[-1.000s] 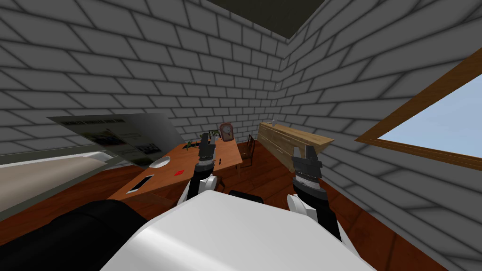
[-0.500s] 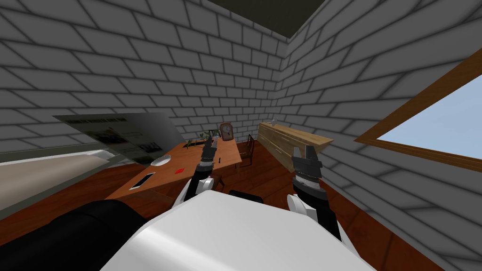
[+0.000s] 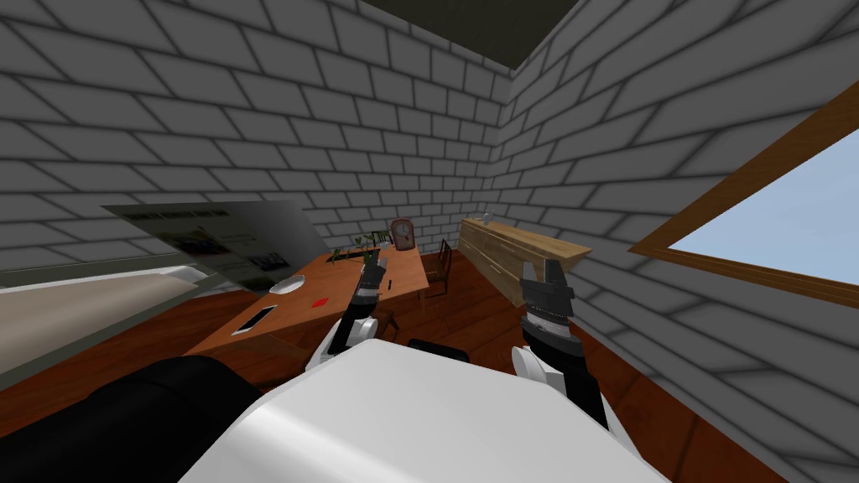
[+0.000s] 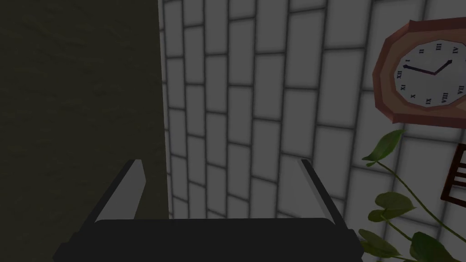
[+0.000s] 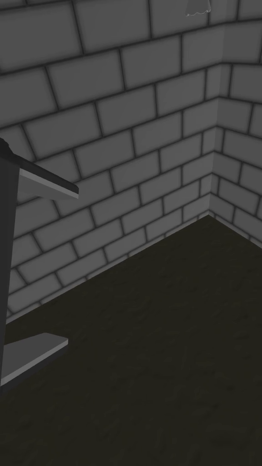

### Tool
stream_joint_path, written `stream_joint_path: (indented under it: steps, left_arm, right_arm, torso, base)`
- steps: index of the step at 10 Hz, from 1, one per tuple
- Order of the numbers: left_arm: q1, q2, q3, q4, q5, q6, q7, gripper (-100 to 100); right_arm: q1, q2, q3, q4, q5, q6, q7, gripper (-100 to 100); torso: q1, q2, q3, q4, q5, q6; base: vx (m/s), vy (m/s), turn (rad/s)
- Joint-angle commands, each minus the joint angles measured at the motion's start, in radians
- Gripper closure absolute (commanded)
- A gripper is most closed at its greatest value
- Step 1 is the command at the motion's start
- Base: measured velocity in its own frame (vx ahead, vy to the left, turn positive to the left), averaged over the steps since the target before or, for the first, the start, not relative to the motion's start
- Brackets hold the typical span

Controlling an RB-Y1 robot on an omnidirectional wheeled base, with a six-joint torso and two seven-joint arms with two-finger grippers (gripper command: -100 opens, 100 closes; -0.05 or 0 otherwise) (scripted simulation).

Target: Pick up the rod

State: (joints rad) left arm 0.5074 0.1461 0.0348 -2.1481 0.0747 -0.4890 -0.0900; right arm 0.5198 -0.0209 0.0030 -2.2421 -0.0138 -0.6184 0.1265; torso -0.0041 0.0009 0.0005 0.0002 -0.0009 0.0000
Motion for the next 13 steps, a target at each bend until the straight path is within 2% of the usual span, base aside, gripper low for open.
stream_joint_path:
  steps: [1,2,3,4,5,7,8,9,11,12,13]
  left_arm:
    - [0.002,0.014,0.015,0.047,0.023,0.005,0.014,-100]
    - [0.0,0.03,0.035,0.081,0.06,0.021,0.031,-100]
    - [0.0,0.03,0.035,0.099,0.06,0.021,0.031,-100]
    - [-0.001,0.045,0.057,0.13,0.1,0.04,0.048,-100]
    - [-0.001,0.045,0.057,0.155,0.1,0.04,0.048,-100]
    - [-0.003,0.072,0.103,0.244,0.171,0.083,0.087,-100]
    - [-0.003,0.072,0.103,0.277,0.186,0.083,0.087,-100]
    - [-0.003,0.086,0.127,0.314,0.222,0.108,0.108,-100]
    - [-0.003,0.086,0.127,0.342,0.231,0.108,0.108,-100]
    - [-0.004,0.101,0.152,0.379,0.278,0.136,0.13,-100]
    - [-0.004,0.101,0.152,0.409,0.278,0.136,0.13,-100]
  right_arm:
    - [0.0,0.0,0.0,0.0,0.0,0.0,0.0,0]
    - [0.0,0.0,0.0,0.0,0.0,0.0,0.0,0]
    - [0.0,0.0,0.0,0.0,0.0,0.0,0.0,0]
    - [0.0,0.0,0.0,0.0,0.0,0.0,0.0,0]
    - [0.0,0.0,0.0,0.0,0.0,0.0,0.0,0]
    - [0.0,0.0,0.0,0.0,0.0,0.0,0.0,0]
    - [0.0,0.0,0.0,0.0,0.0,0.0,0.0,0]
    - [0.0,0.0,0.0,0.0,0.0,0.0,0.0,0]
    - [0.0,0.0,0.0,0.0,0.0,0.0,0.0,0]
    - [0.0,0.0,0.0,0.0,0.0,0.0,0.0,0]
    - [0.0,0.0,0.0,0.0,0.0,0.0,0.0,0]
  torso:
    - [0.0,0.0,0.0,0.0,0.0,0.0]
    - [0.001,0.0,0.0,0.0,0.0,0.0]
    - [0.001,0.0,0.0,0.0,0.0,0.0]
    - [0.002,-0.001,0.0,0.0,0.0,0.0]
    - [0.001,-0.001,0.0,0.0,0.0,0.0]
    - [0.0,-0.001,-0.001,0.0,0.0,0.0]
    - [-0.001,-0.001,-0.001,0.0,0.0,0.0]
    - [-0.001,-0.001,-0.001,0.0,0.0,0.0]
    - [0.001,-0.001,0.0,0.0,0.0,0.0]
    - [0.002,-0.001,-0.001,0.0,0.0,0.0]
    - [0.001,-0.001,-0.001,0.0,0.0,0.0]
  base:
    - [-0.008,-0.058,0.012]
    - [-0.006,-0.05,0.006]
    - [-0.005,-0.039,0.008]
    - [-0.002,-0.051,0.005]
    - [-0.003,-0.047,0.013]
    - [0.006,-0.077,0.008]
    - [0.002,-0.076,0.013]
    - [-0.01,-0.072,0.005]
    - [0.002,-0.042,0.002]
    - [0.009,-0.051,0.0]
    - [0.012,-0.055,0.006]
